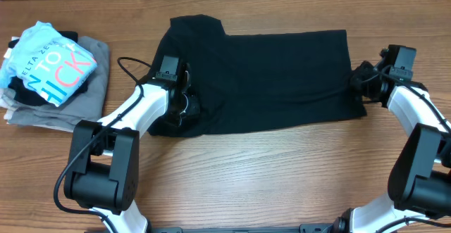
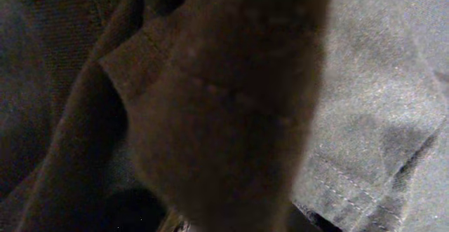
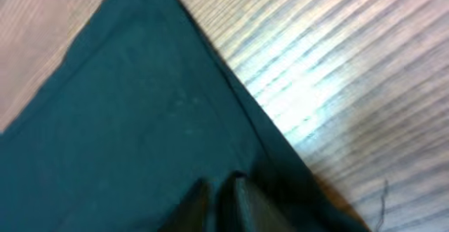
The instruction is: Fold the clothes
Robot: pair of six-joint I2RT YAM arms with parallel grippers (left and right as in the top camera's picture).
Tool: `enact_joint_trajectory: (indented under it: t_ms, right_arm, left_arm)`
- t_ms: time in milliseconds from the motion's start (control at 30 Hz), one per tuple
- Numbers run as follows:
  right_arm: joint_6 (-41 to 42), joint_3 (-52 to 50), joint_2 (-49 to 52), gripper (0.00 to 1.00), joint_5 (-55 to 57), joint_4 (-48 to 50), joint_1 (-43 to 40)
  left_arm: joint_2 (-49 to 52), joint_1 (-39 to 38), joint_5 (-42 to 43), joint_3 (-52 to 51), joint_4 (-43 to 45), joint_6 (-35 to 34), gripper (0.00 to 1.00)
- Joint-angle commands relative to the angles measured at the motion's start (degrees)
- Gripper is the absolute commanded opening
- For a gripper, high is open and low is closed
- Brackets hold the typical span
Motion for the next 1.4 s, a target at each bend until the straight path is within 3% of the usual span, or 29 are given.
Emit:
enact_joint_trajectory:
  t_ms: [0, 200, 467, 700, 800, 1033, 1300, 1367]
  right_arm:
    - [0.0, 0.2, 0.1, 0.23, 0.2, 0.5, -0.3]
    - [0.0, 0.2, 0.1, 0.24, 4.0, -0.3, -0.3]
    - [-0.3, 0.2, -2.1, 0.17, 2.8, -13.1, -0.3]
    - [-3.3, 0.2, -2.1, 0.13, 2.6, -15.4, 1.1]
    - [-3.2, 0.2, -2.0, 0.04, 2.8, -13.8, 1.3]
    - [0.3, 0.2, -1.0, 0.05, 5.4, -1.7, 1.3]
    - [2.4, 0.1, 3.5, 0.04, 14.4, -5.8, 1.3]
    - [4.7, 0.1, 4.3, 0.10, 16.5, -5.7, 1.1]
  left_arm:
    - [0.7, 0.0, -1.0, 0.5, 0.3, 0.5, 0.34]
    - [0.7, 0.0, -1.0, 0.5, 0.5, 0.5, 0.35]
    - [0.7, 0.0, -1.0, 0.5, 0.5, 0.5, 0.34]
    - [0.7, 0.0, -1.0, 0.5, 0.6, 0.5, 0.34]
    - [0.7, 0.0, -1.0, 0.5, 0.8, 0.5, 0.35]
    - [0.7, 0.0, -1.0, 0.5, 0.7, 0.5, 0.35]
    - [0.7, 0.0, -1.2, 0.5, 0.3, 0.5, 0.35]
    - [0.7, 0.0, -2.7, 0.5, -0.2, 0.5, 0.35]
